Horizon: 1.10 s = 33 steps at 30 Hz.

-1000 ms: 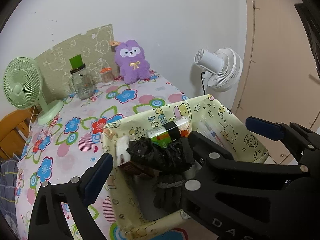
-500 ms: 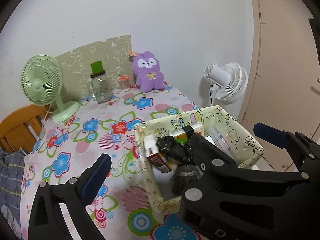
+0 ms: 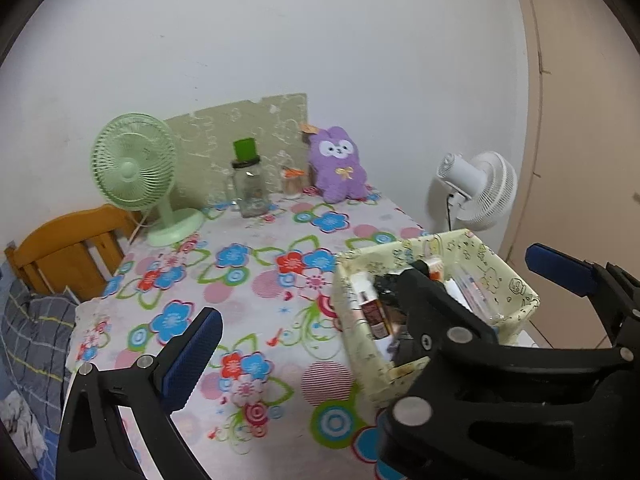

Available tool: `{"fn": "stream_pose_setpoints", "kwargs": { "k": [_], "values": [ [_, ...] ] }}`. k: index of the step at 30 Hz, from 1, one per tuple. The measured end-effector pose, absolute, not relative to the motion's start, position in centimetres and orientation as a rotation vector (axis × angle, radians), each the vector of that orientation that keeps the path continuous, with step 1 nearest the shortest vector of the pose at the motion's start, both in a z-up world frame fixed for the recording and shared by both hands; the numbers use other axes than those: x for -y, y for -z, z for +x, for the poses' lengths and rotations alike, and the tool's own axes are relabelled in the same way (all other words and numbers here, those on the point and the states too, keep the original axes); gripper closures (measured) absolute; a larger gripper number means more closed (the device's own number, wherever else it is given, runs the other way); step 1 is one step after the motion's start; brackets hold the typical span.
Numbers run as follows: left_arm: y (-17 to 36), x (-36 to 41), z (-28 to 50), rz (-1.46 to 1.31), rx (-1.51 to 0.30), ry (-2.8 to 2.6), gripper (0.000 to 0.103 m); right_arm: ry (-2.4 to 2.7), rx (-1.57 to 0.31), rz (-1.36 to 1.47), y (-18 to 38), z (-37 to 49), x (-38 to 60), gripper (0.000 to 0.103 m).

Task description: Organize soft objects

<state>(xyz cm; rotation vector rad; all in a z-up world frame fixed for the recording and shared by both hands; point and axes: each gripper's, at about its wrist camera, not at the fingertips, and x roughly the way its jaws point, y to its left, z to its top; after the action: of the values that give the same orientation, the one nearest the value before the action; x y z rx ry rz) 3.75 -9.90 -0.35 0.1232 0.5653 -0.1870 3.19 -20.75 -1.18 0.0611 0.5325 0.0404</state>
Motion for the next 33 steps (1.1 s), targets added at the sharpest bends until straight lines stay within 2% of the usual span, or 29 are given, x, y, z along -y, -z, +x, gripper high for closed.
{"fn": "stream_pose_setpoints", "kwargs": {
  "k": [20, 33],
  "values": [
    [-1.8, 1.3, 0.0, 0.052, -0.451, 0.012, 0.0, -0.092, -0.403, 0.055, -1.6, -0.6, 16.1, 0.0],
    [-1.9, -1.7, -0.2, -0.002, -0.416, -0.042, 0.0, -0.088, -0.386, 0.057, -1.6, -1.0, 15.4, 0.0]
  ]
}}
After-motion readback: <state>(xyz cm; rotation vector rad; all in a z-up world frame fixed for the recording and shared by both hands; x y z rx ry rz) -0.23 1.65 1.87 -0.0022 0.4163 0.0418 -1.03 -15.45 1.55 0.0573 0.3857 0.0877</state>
